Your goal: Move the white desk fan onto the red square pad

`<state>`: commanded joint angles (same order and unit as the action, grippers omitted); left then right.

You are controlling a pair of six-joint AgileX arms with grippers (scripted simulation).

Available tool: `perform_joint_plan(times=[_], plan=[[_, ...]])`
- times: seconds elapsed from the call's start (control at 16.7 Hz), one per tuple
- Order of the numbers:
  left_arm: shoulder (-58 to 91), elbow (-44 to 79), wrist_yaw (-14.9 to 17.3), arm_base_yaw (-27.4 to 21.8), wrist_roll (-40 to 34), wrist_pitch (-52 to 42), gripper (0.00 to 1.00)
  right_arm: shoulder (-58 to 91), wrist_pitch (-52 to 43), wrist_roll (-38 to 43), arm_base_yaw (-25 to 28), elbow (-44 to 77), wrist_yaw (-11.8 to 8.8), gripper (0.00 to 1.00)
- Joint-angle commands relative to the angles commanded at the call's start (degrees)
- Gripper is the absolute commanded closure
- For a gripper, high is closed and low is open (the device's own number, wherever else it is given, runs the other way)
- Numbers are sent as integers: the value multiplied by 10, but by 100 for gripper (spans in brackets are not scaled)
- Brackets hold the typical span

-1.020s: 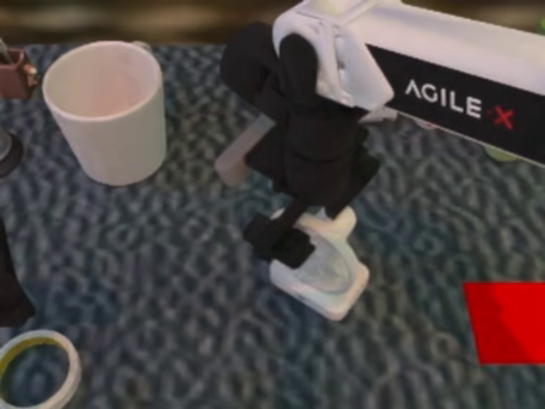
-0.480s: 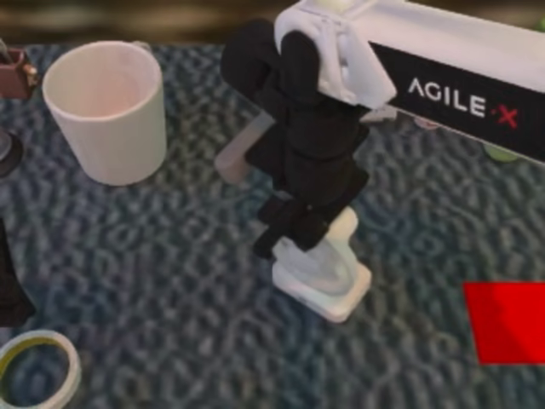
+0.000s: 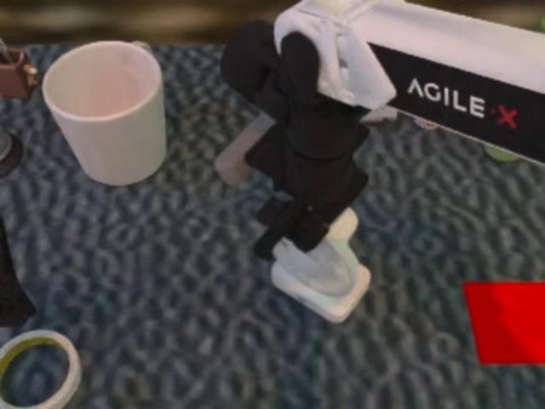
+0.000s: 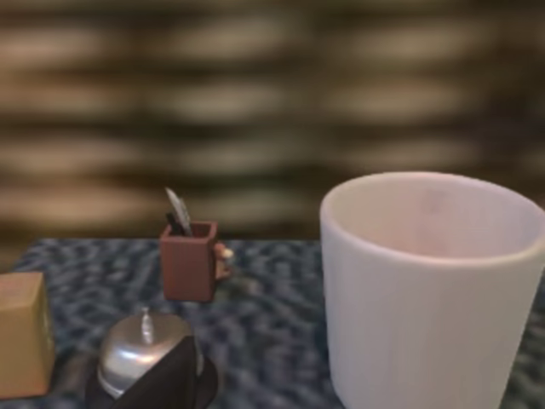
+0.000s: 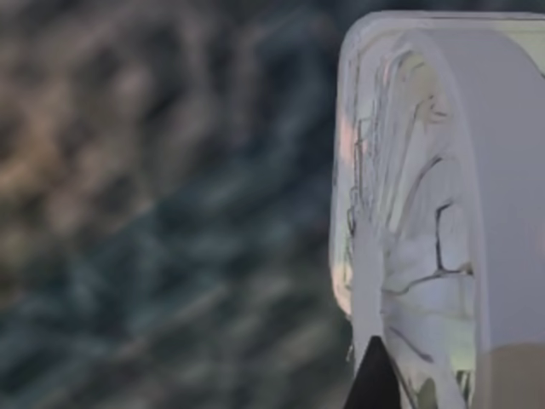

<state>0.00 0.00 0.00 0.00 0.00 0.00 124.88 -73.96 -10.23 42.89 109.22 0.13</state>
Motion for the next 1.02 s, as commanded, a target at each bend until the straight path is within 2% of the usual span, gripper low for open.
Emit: perform_joint_plan(times=[0.54, 0.84, 1.02], plan=[[0, 0, 0, 0, 0, 0, 0, 10, -119, -1, 5, 129, 0, 100], [0, 0, 0, 0, 0, 0, 0, 5, -119, -7, -1, 123, 0, 100], [0, 0, 0, 0, 0, 0, 0, -25, -117, -63, -27, 83, -1, 100]])
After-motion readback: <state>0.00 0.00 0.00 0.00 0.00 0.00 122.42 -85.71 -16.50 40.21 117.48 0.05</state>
